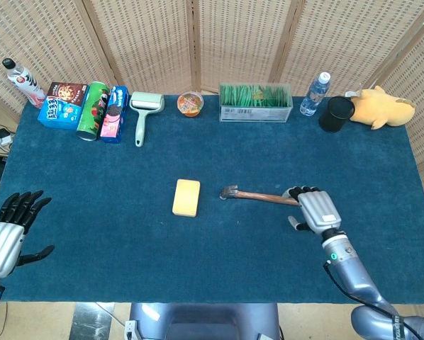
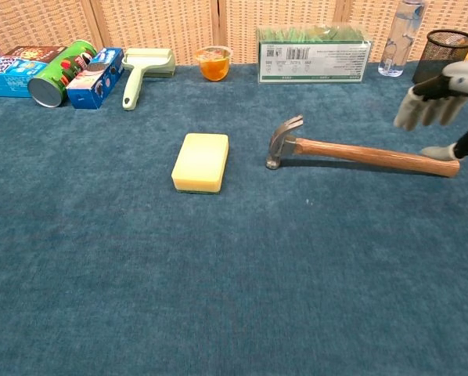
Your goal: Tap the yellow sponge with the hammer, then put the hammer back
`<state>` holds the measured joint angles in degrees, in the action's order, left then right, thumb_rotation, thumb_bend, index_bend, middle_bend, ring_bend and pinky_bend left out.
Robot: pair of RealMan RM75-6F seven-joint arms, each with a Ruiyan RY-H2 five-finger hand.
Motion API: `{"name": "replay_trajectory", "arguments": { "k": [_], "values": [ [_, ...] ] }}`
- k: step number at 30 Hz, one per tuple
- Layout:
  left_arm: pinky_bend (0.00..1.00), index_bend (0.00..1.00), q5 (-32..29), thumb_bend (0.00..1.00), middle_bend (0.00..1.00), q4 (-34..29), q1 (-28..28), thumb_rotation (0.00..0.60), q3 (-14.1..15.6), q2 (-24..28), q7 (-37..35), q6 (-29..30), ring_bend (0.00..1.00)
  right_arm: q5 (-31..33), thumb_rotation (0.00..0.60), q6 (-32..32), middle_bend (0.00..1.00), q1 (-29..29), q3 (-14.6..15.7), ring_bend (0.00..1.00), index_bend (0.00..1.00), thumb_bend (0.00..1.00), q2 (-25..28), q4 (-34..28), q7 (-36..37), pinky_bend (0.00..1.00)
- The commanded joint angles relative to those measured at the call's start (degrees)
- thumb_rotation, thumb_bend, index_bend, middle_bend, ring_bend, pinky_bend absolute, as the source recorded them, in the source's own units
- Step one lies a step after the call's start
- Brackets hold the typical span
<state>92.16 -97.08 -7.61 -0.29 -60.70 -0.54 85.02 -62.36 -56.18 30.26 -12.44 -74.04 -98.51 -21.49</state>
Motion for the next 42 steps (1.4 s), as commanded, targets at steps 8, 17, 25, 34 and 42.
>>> {"name": "replay_trajectory", "arguments": {
  "k": [8,17,25,34,42],
  "values": [
    [0.00,0.12,-2.1,0.17,0.07,4.9,-0.5,0.600,-0.6,-1.1,-4.9,-1.5,0.00,13.6,0.600,2.3,0.35,8.4,-1.4,0.32,0.33,0.38,-7.0,6.0,-10.4,0.31],
    [0.00,0.12,-3.3,0.18,0.07,8.1,-0.6,0.600,-0.7,-1.9,-8.5,-2.3,0.00,19.2,0.600,1.4,0.35,11.6,-0.8,0.33,0.33,0.38,-9.7,8.6,-14.2,0.30],
    [0.00,0.12,-3.0,0.17,0.07,10.2,-0.1,0.600,-0.5,-1.8,-12.0,-1.6,0.00,22.5,0.600,1.5,0.35,13.6,-0.1,0.33,0.33,0.38,-11.7,10.7,-15.5,0.30],
    [0.00,0.12,-4.0,0.18,0.07,13.2,2.0,0.600,0.1,-1.3,-16.7,0.0,0.00,26.0,0.600,4.0,0.40,16.8,0.5,0.40,0.41,0.44,-17.2,19.6,-15.9,0.35],
    [0.00,0.12,-5.2,0.18,0.07,14.7,4.2,0.600,0.2,-0.4,-19.0,2.0,0.00,25.6,0.600,6.1,0.65,18.4,0.2,0.71,0.66,0.44,-21.8,26.2,-13.7,0.68]
  ]
}}
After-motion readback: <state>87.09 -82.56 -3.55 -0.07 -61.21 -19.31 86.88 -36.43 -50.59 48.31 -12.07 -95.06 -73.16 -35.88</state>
